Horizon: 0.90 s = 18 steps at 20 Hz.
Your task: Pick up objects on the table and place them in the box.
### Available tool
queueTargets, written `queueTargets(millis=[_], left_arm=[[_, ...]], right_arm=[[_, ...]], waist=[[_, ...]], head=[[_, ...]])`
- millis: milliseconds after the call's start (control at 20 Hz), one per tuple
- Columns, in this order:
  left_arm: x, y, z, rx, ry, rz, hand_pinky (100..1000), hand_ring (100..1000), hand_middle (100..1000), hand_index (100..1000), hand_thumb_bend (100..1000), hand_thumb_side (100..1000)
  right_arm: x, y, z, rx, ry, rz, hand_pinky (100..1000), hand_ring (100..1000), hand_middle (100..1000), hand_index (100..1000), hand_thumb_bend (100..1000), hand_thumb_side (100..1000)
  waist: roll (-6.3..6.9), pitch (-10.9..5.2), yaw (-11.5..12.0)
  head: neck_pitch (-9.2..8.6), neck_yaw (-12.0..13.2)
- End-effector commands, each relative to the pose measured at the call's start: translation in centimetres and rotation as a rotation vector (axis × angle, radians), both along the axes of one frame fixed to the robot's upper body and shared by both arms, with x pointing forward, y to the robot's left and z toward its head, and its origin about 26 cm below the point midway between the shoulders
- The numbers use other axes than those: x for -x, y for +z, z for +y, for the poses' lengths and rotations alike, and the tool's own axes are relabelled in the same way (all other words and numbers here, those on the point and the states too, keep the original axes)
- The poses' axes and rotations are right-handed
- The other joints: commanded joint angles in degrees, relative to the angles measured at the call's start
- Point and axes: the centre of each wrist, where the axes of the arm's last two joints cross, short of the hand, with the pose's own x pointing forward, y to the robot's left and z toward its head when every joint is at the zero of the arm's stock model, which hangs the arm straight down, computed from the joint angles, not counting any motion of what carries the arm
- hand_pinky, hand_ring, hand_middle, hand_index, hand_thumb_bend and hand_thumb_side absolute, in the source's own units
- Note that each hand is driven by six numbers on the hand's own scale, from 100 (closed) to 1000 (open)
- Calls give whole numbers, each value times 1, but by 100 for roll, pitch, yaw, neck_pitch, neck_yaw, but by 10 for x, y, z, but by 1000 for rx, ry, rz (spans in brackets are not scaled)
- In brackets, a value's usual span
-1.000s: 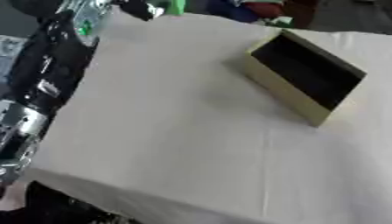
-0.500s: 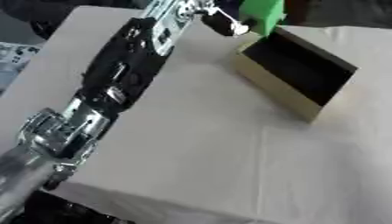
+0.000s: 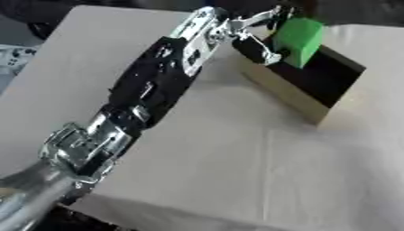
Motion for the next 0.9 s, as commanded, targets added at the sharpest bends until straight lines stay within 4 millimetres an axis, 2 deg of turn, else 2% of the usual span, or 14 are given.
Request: queueTargets(millis=[50,350,800,900], left_arm=[[0,5,-3,-26,-1,-26,679,604,589,749,183,362],[-1,-4,-3,-54,24,-31,691,626,612,761,209,355],[-3,-8,0,-25,92,-145,696,640,625,772,244,342],[-4,-10,-1,-18,103,-170,702,652,643,809,251,360]], right_arm=[[-1,11,-2,0,4,-28,625,851,600,787,100,416],[-1,12,0,-3,7,-31,625,851,600,787,100,416],[-1,12,1,-3,11,-31,625,851,599,787,100,414],[-1,12,1,-3,11,-32,625,851,600,787,100,414]], waist=[[-19,-80,2],[-22,-51,-36],[-25,-29,-73],[-24,-27,-77]], head=[[28,-18],[18,-15],[-6,-14],[-11,-9]])
